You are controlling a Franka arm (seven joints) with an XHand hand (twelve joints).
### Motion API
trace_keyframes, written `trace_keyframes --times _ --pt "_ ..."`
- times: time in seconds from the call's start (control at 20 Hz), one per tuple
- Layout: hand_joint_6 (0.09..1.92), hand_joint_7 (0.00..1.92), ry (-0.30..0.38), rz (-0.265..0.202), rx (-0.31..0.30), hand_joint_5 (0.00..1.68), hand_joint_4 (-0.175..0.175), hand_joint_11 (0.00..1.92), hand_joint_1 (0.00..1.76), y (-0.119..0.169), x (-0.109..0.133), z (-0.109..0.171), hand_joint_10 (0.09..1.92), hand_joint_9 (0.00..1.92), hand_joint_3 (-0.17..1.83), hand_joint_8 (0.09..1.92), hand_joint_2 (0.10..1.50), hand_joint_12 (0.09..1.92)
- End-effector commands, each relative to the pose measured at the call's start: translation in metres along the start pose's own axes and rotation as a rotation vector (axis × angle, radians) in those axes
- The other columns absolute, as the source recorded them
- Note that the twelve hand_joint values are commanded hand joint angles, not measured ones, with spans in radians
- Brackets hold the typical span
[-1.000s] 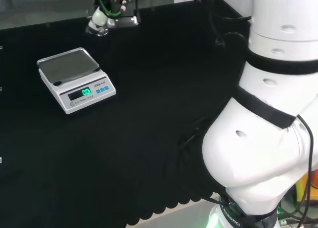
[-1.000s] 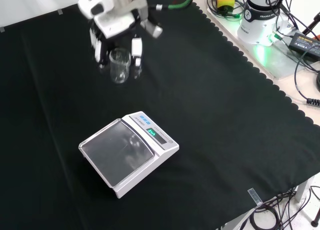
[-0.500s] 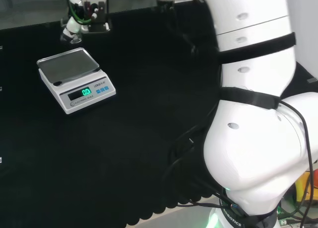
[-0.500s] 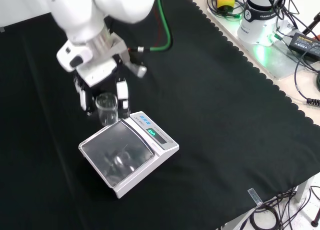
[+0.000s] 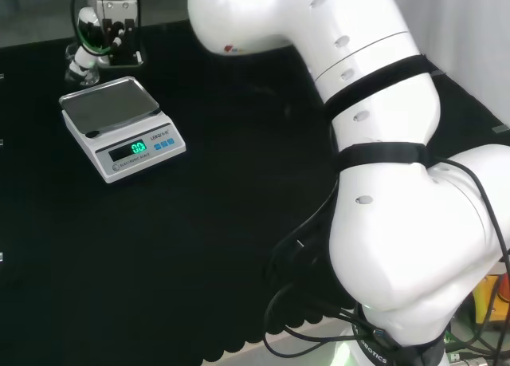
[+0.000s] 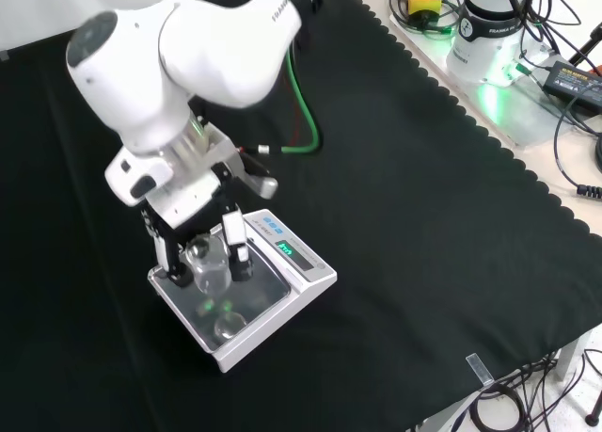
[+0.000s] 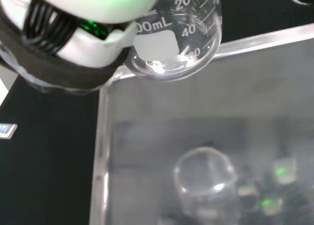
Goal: Put the beaker on the electronic balance.
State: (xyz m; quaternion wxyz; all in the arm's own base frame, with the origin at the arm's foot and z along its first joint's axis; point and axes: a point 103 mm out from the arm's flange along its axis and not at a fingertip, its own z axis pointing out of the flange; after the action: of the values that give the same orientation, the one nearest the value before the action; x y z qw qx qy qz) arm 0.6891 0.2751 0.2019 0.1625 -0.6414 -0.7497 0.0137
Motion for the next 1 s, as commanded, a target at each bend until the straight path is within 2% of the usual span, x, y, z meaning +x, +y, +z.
trace_keyframes --times 0.05,0.25,1.0 --pt "0.59 1.85 0.010 0.006 0.072 1.37 0.070 1.28 1.18 -0.002 0.013 0.034 0.12 1.92 0.86 0.13 0.52 0.93" --pt "0.59 1.85 0.030 0.037 0.076 1.37 0.068 1.28 1.18 0.001 0.002 0.038 0.12 1.92 0.86 0.13 0.51 0.93" --pt "0.60 1.85 0.070 0.082 0.045 1.37 0.056 1.29 1.18 0.018 -0.024 0.050 0.12 1.92 0.87 0.13 0.51 0.93"
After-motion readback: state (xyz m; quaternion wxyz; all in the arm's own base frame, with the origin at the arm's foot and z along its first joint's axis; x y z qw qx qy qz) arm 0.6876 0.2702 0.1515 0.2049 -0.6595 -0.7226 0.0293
